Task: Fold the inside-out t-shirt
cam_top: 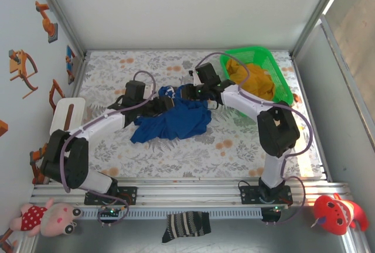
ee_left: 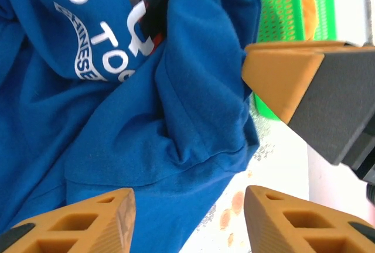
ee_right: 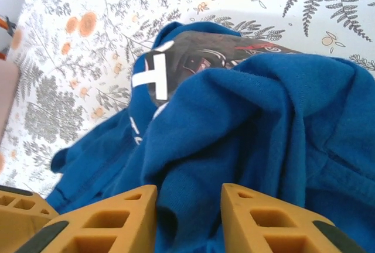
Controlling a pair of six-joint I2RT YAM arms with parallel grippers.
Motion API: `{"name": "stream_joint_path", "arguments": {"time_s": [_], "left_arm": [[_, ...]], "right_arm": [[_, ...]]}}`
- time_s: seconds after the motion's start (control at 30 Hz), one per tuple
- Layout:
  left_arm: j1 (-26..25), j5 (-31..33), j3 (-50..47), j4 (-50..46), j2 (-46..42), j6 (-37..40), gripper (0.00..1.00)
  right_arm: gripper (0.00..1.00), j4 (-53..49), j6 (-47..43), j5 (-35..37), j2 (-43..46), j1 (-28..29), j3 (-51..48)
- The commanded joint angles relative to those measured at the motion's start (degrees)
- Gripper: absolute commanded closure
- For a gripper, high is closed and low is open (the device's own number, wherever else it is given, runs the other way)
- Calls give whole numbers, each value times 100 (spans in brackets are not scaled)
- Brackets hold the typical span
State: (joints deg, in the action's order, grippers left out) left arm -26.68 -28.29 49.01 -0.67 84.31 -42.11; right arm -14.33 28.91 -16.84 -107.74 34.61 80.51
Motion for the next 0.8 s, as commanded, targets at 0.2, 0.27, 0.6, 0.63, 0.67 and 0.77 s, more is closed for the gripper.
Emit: {"name": "stream_joint_path", "arguments": {"time_s": [0.2,0.27,0.6,0.63,0.67,0.77], "left_arm": [[-266,18,64,328,919,232,50],[-259,97,135,346,1124,203,79],[388,677,597,-678,1272,385,100],[493,641,625,-724,1293,442,100],[569,590,658,-756,1298,479,100],[755,473,781,-897,1326,675,100]], "right_arm": [[100,-287,-44,-35,240,28,342],[100,-323,-63,-113,509,33,375],[100,-484,48,-982,2097,-124,520],[100,-443,79,-1065,2236,-143,513],[100,-387,128,-1133,2337,-156,493],[100,-53,377,-1359,2473,-231,284]]}}
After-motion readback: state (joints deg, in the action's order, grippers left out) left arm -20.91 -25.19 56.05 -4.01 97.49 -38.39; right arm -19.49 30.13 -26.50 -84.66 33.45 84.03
